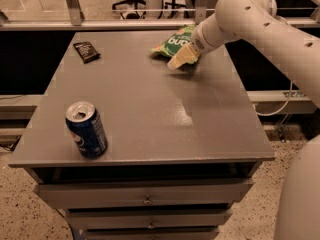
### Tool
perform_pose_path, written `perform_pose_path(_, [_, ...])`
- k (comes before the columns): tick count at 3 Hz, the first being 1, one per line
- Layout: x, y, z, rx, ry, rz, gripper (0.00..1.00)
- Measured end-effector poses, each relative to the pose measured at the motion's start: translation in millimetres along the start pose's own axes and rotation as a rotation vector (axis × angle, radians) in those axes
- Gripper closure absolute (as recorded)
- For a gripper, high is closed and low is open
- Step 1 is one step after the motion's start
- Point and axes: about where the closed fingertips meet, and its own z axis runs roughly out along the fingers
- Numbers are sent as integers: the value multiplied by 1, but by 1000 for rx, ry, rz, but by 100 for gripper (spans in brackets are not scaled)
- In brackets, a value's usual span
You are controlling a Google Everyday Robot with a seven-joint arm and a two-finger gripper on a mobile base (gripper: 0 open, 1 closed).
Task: Move green rice chip bag near pepsi can
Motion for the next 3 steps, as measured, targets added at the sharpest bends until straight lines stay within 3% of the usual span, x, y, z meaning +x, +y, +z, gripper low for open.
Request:
perform_pose_path(1, [-2, 1, 22, -2, 6, 60, 26])
perform_pose_path(3, [-10, 3, 27, 15, -13, 56, 72])
